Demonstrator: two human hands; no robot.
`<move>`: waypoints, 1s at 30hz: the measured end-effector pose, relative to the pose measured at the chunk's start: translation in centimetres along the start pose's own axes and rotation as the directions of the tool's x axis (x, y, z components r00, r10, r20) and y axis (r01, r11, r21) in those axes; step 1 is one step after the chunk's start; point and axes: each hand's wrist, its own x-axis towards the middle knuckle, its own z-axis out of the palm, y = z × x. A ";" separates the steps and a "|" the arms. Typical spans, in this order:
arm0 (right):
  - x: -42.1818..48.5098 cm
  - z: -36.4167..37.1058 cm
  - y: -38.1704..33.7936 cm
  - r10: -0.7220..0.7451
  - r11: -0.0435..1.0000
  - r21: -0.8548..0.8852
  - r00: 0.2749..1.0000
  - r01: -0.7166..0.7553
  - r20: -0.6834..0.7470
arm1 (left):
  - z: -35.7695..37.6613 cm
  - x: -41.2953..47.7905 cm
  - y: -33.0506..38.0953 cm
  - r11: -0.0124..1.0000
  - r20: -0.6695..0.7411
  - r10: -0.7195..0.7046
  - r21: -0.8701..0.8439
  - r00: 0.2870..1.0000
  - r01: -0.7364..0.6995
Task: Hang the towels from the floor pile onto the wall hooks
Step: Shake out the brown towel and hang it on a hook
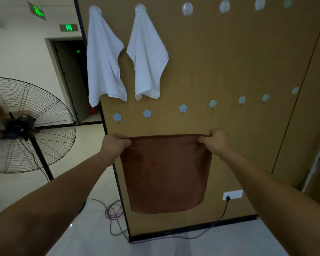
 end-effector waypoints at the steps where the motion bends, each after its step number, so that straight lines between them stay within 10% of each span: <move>1: 0.1 0.0 -0.1 -0.041 0.998 -0.057 0.999 0.039 -0.035 | 0.2 -0.3 0.4 0.988 0.031 0.054 0.146 0.998 -0.058; 5: 0.4 0.3 -0.8 -0.217 0.972 -0.101 0.975 0.211 -0.052 | 1.5 -0.7 1.5 0.918 -0.007 0.143 0.376 0.990 -0.129; 12: 0.5 1.5 -1.4 -0.241 0.958 0.174 0.970 0.230 0.043 | 3.8 -1.6 2.8 0.985 -0.089 0.169 -0.028 0.982 -0.172; 17: 1.3 3.2 -1.9 -0.282 0.947 0.255 0.888 0.196 0.363 | 4.1 -1.1 2.6 0.977 -0.155 0.155 -0.125 0.976 -0.175; 21: 2.4 6.3 -2.5 -0.358 0.923 0.275 0.863 0.269 0.356 | 3.7 1.3 1.5 0.964 0.072 0.097 -0.255 0.993 -0.076; 25: 5.0 10.3 -3.3 -0.378 0.919 0.228 0.882 0.320 0.283 | 3.8 5.3 -0.8 0.977 0.403 0.186 0.019 0.896 -0.212; 30: 8.6 15.2 -5.0 -0.342 0.936 0.204 0.882 0.288 0.323 | 3.0 11.6 -3.6 0.945 0.453 0.257 0.068 0.854 -0.321</move>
